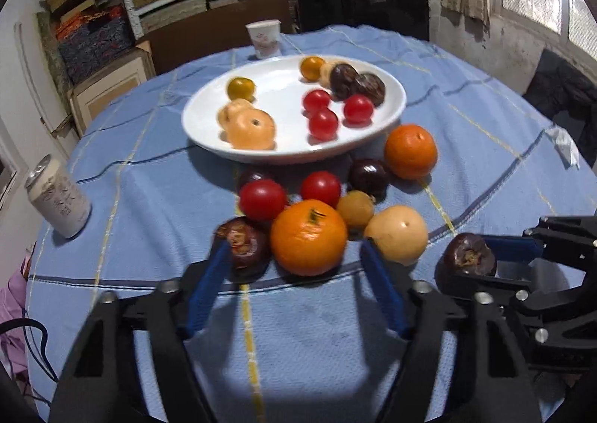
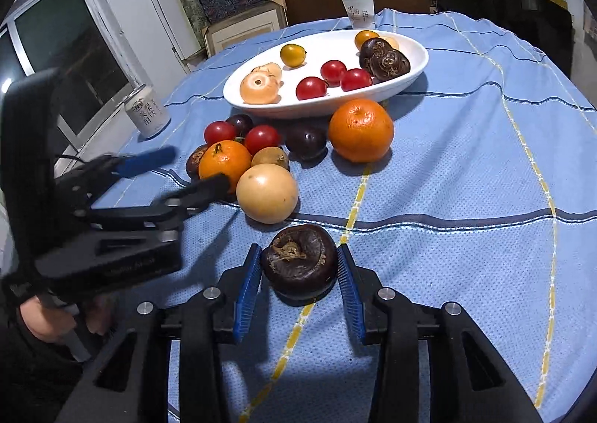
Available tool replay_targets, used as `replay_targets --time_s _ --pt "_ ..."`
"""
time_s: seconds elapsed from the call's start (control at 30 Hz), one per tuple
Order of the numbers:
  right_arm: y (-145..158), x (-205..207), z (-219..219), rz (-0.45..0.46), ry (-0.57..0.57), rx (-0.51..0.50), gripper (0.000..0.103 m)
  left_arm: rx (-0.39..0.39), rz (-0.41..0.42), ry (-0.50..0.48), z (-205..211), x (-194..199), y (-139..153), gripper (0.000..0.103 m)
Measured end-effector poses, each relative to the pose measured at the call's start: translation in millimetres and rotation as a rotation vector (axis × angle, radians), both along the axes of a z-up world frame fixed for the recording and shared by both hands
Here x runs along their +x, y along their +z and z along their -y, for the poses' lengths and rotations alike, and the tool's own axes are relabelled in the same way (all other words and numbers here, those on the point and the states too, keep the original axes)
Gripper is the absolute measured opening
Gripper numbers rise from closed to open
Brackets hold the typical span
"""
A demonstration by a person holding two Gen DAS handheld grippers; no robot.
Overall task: Organize fruits
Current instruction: 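Grasp a dark brown fruit with the right tool while the left tool grasps a tangerine, then carry the dark fruit and tangerine onto the plate and open both tools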
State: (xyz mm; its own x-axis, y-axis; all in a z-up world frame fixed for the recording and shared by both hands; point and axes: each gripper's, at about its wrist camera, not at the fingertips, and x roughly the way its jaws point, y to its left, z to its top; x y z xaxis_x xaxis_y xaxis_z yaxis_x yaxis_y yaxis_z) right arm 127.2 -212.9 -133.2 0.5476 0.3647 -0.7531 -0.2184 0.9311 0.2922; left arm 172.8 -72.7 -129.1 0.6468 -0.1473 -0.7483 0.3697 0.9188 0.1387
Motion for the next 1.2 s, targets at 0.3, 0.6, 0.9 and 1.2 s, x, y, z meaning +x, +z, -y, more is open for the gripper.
replay_targets --time_s 0.3,0.6,0.9,1.2 --pt "-0.1 -1.8 2.1 0.001 0.006 0.039 0.042 -0.032 -0.034 -0.032 5.0 9.8 -7.6 0.071" --pt "0.6 -4.7 1.7 0.011 0.013 0.039 0.042 -0.073 -0.101 -0.006 -3.0 21.7 -16.8 0.050" --pt "1.1 -5.9 1.5 0.016 0.011 0.041 0.041 -0.103 -0.070 -0.017 -8.0 14.0 -9.3 0.045" --pt "1.7 -7.6 4.3 0.025 0.004 0.053 0.039 -0.154 0.006 0.001 -20.0 -2.4 8.2 0.045"
